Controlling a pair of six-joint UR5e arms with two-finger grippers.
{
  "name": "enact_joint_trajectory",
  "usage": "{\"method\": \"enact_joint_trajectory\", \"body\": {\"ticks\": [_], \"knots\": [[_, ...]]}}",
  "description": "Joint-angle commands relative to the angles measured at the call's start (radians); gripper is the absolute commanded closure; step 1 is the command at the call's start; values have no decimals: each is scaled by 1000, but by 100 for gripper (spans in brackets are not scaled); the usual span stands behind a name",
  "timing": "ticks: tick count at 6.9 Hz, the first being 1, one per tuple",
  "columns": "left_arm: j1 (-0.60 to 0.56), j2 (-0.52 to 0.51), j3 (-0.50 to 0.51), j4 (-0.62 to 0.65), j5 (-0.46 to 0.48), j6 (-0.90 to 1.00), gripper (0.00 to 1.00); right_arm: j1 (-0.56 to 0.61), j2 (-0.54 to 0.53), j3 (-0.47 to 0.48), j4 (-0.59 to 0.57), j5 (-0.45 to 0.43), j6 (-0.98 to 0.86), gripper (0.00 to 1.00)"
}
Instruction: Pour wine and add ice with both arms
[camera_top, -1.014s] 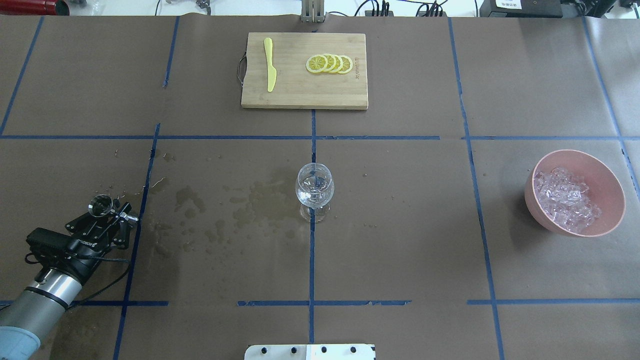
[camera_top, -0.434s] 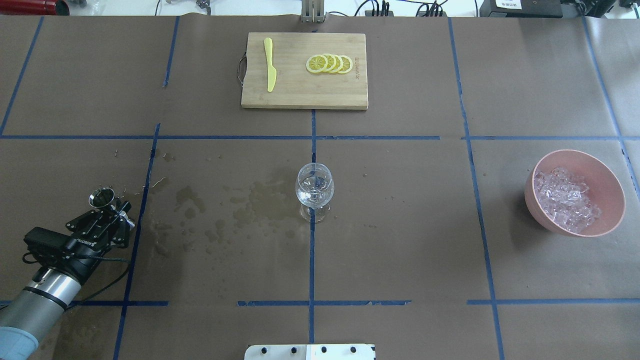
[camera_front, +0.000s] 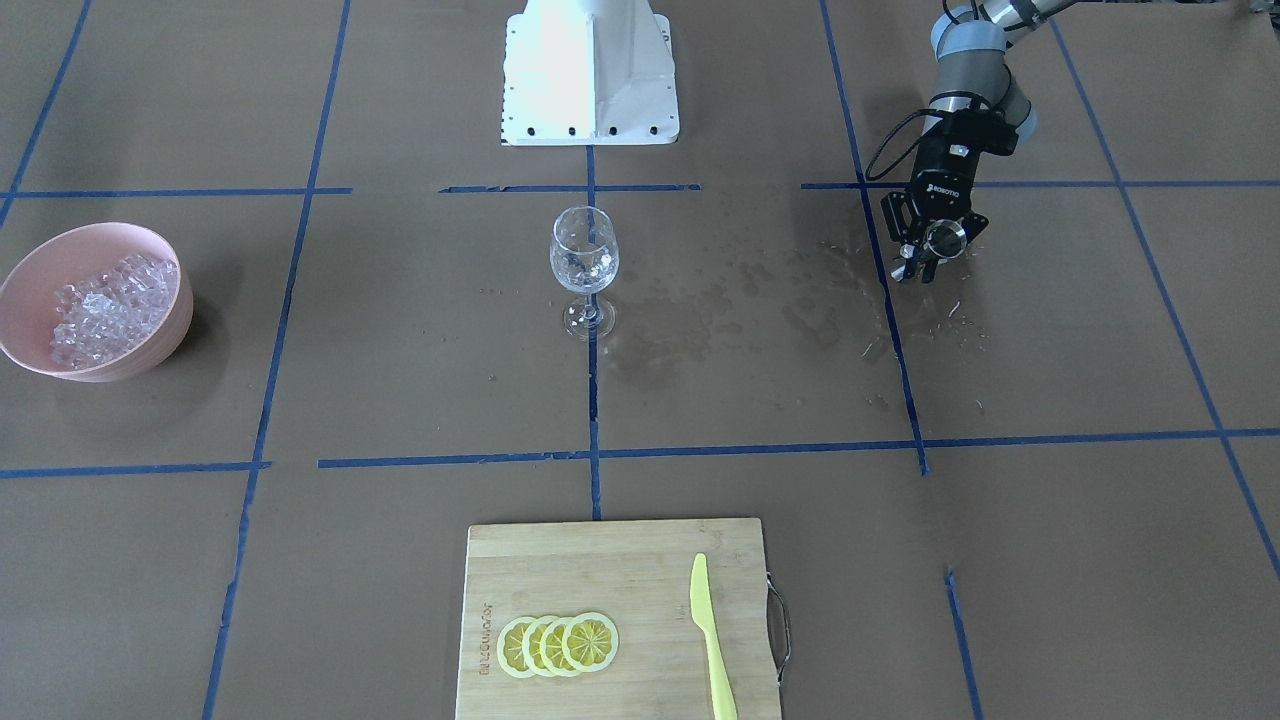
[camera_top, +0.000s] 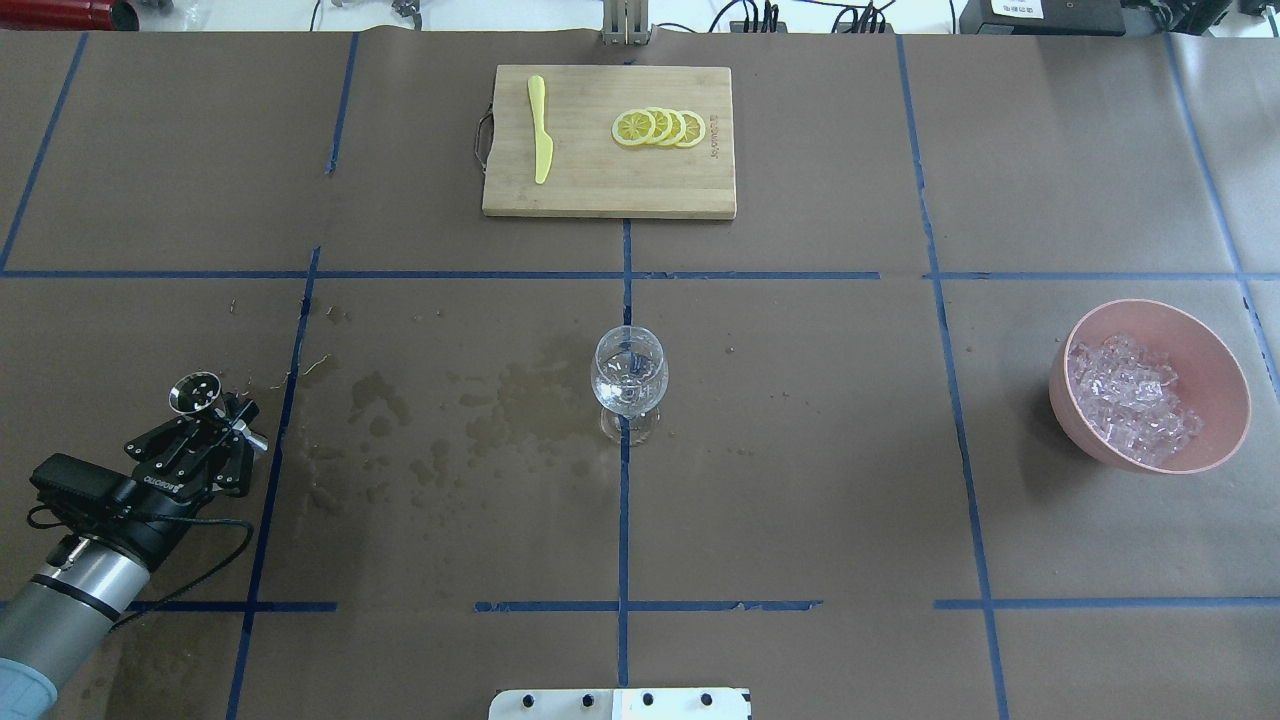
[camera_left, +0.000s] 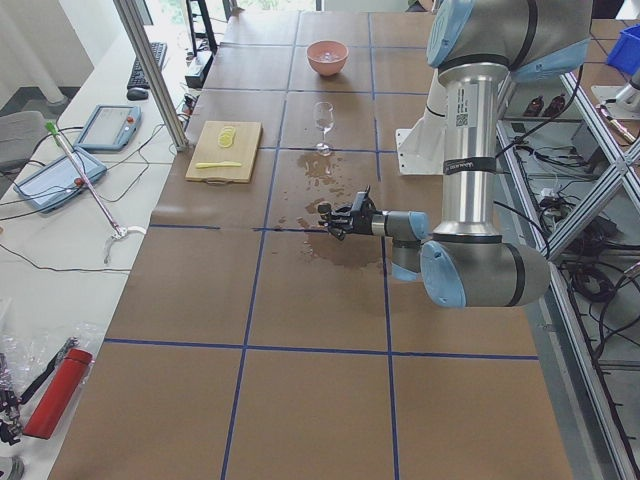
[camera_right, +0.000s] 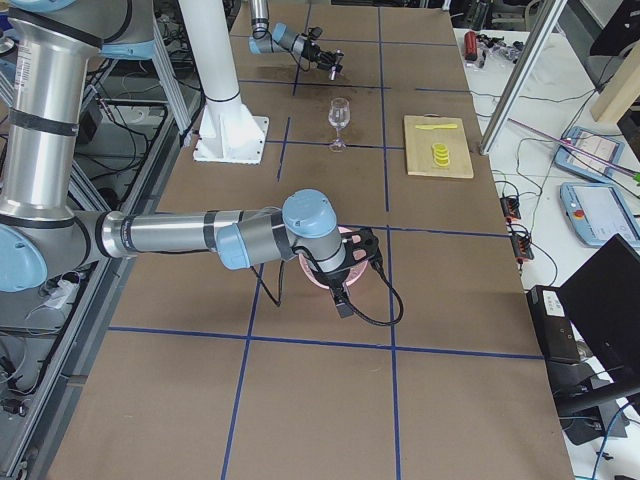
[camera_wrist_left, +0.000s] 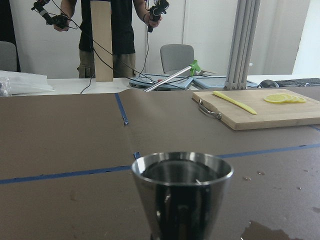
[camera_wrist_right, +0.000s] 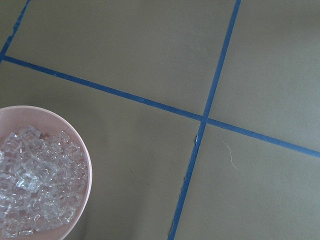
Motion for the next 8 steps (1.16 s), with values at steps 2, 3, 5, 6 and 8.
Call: {"method": "enact_joint_trajectory", "body": {"ticks": [2, 3, 5, 6, 8], "knots": [[0, -93, -30, -113, -31, 269, 100, -1, -2, -4, 0, 0, 2, 0], [-3, -119, -41, -113, -80, 367, 100, -1, -2, -7, 0, 0, 2, 0], [-33, -138, -154, -91, -267, 494, 100, 0, -2, -12, 0, -2, 0, 0], [-47, -163, -197, -31, -353, 499, 100, 0, -3, -12, 0, -2, 0, 0], [-157, -200, -282, 140, -668, 500, 100, 0, -5, -14, -2, -2, 2, 0]]}}
